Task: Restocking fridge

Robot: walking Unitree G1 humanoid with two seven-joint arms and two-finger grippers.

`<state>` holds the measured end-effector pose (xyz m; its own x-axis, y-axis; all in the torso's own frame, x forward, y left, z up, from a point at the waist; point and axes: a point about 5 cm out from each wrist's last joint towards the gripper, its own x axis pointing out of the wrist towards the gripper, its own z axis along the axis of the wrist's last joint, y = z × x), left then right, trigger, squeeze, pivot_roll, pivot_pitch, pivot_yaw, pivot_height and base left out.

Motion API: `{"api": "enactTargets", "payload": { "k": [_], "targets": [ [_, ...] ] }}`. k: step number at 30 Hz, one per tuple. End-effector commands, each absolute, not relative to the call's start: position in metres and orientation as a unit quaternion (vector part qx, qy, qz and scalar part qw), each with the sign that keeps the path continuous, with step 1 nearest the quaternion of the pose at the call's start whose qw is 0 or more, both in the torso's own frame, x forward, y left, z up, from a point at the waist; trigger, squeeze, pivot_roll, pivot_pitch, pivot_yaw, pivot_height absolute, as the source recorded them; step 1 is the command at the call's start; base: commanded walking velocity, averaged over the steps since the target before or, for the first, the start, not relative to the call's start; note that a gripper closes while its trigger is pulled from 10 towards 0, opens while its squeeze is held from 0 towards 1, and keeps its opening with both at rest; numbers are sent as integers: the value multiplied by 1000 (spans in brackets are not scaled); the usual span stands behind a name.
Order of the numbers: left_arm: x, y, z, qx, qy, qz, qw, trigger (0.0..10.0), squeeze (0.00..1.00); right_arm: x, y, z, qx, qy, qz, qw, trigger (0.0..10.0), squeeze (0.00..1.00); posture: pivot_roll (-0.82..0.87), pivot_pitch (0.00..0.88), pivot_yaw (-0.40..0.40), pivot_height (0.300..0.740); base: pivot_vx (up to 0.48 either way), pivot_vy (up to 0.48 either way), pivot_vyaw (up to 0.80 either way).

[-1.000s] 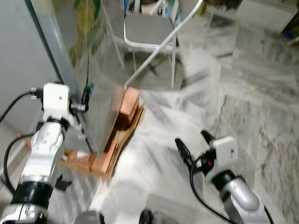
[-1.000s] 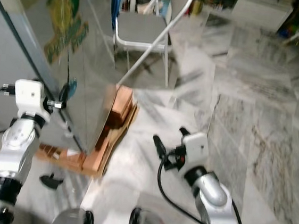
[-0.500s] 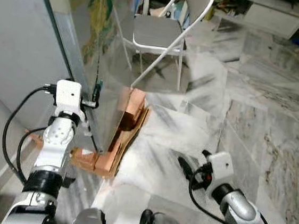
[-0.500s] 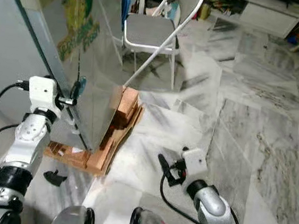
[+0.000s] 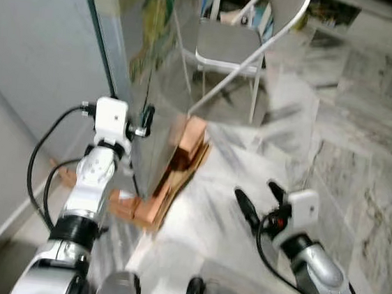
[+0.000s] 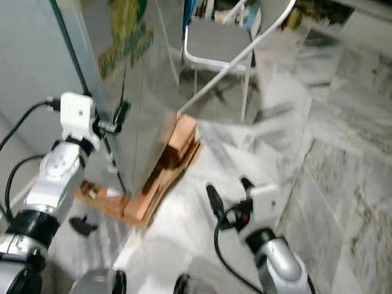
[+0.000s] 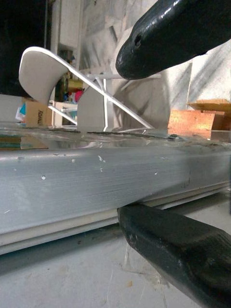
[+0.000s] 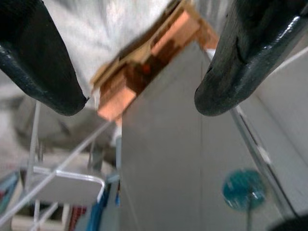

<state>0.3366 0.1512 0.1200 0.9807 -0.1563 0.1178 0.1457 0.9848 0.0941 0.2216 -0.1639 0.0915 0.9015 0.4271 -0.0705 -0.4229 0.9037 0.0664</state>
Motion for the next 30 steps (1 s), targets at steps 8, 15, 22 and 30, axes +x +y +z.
{"api": "enactTargets", "payload": {
  "k": [8, 15, 22, 30],
  "targets": [
    [336, 142, 119, 49, -66, -96, 992, 10000, 0, 224, -161, 104, 21, 30, 221, 975, 10000, 0, -5, 110, -37, 740, 0, 0, 0],
    [329, 67, 140, 80, -112, -294, 946, 10000, 0, 210, -168, 99, 18, 43, 211, 976, 10000, 0, -8, 107, -39, 740, 0, 0, 0],
    [305, 22, 140, 43, -124, -342, 930, 10000, 0, 202, -182, 93, 18, 50, 187, 981, 10000, 0, -16, 106, -32, 740, 0, 0, 0],
    [336, 78, 148, 31, -121, -213, 969, 10000, 0, 193, -182, 77, 23, 58, 201, 978, 10000, 0, -5, 108, -27, 740, 0, 0, 0]
  ]
}}
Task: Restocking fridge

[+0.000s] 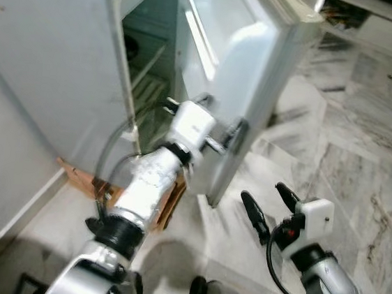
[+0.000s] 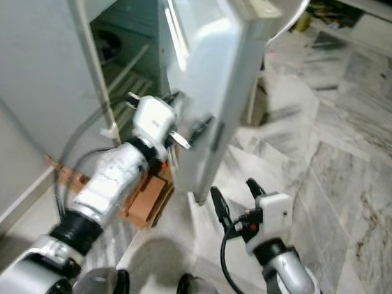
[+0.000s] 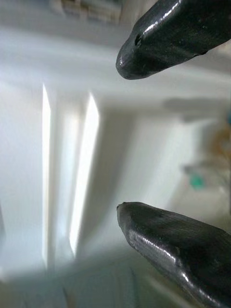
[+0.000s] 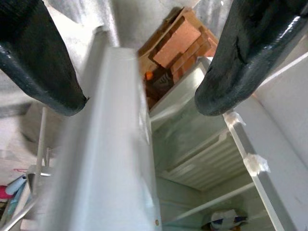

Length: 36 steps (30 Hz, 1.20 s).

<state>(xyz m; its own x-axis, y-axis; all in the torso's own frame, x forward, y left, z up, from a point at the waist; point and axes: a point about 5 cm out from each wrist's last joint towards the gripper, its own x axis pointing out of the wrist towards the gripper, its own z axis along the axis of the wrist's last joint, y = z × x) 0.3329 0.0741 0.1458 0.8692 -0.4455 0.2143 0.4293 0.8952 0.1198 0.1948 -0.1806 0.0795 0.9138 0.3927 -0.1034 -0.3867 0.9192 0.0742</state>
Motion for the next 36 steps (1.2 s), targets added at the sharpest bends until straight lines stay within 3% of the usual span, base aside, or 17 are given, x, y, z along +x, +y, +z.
{"api": "enactTargets", "payload": {
  "k": [1, 6, 9, 15, 21, 23, 25, 31, 36],
  "targets": [
    [336, 78, 148, 31, -121, -213, 969, 10000, 0, 193, -182, 77, 23, 58, 201, 978, 10000, 0, -5, 108, -27, 740, 0, 0, 0],
    [329, 114, 133, 52, -82, -164, 982, 10000, 0, 190, -182, 69, 27, 63, 200, 977, 10000, 0, 2, 112, -25, 740, 0, 0, 0],
    [325, 117, 129, 50, -76, -167, 982, 10000, 0, 191, -182, 68, 28, 64, 200, 977, 10000, 0, 2, 112, -25, 740, 0, 0, 0],
    [275, 150, 93, 40, -20, -124, 991, 10000, 0, 215, -174, 73, -20, 32, 167, 985, 10000, 0, 28, 130, -28, 740, 0, -210, 0],
    [260, 143, 90, 36, -10, -124, 992, 10000, 0, 231, -161, 92, -57, 5, 143, 988, 10000, 0, 46, 119, -38, 740, 224, -398, 0],
    [258, 136, 88, 29, -6, -123, 992, 10000, 0, 238, -151, 99, 18, -2, 168, 986, 10000, 0, 52, 101, -43, 740, 279, -386, 0],
    [257, 136, 89, 27, -5, -123, 992, 10000, 0, 239, -151, 99, 38, 0, 165, 986, 10000, 0, 52, 101, -43, 740, 285, -382, 0],
    [261, 134, 94, 21, -11, -132, 991, 10000, 0, 250, -158, 98, -17, 8, 83, 996, 10000, 0, 46, 101, -38, 740, 386, -279, 0],
    [267, 131, 105, 23, -26, -137, 990, 10000, 0, 258, -155, 101, 25, 11, 81, 996, 10000, 0, 55, 126, -40, 740, 427, -48, 0]
  ]
}}
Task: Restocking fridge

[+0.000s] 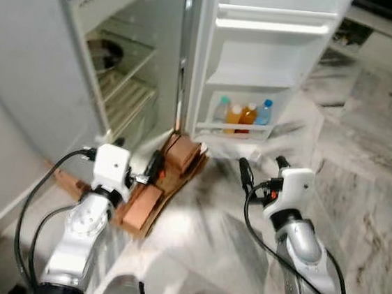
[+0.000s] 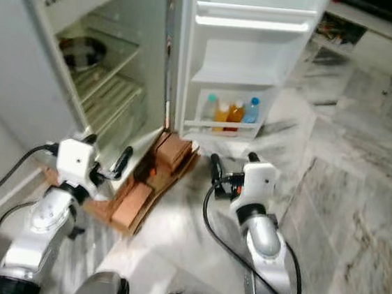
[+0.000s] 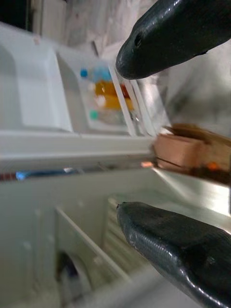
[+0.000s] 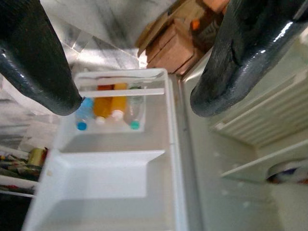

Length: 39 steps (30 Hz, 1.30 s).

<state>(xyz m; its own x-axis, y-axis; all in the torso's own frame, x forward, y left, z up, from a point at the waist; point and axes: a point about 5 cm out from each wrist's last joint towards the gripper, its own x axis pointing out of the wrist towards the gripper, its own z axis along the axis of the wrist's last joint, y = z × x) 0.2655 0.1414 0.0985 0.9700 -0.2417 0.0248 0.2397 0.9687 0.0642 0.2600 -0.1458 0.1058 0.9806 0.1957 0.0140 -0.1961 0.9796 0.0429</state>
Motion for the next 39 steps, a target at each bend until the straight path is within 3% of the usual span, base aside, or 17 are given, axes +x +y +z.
{"api": "enactTargets", "payload": {
  "k": [1, 9, 28, 39],
  "targets": [
    [268, 130, 108, 25, -30, -137, 990, 10000, 0, 260, -155, 103, 13, 6, 75, 997, 10000, 0, 59, 135, -38, 740, 439, 0, 0],
    [258, 137, 108, 19, -12, -144, 989, 10000, 0, 264, -141, 119, 17, -6, 79, 997, 10000, 0, 64, 158, -29, 740, 448, 0, 0],
    [257, 130, 94, 7, 11, -143, 990, 10000, 0, 271, -150, 111, 11, -8, 37, 999, 10000, 0, 35, 107, -32, 740, 470, 0, -800],
    [259, 125, 95, 4, 4, -160, 987, 10000, 0, 276, -148, 111, 21, -13, 31, 999, 10000, 0, 31, 108, -35, 740, 305, -362, -800]
  ]
}}
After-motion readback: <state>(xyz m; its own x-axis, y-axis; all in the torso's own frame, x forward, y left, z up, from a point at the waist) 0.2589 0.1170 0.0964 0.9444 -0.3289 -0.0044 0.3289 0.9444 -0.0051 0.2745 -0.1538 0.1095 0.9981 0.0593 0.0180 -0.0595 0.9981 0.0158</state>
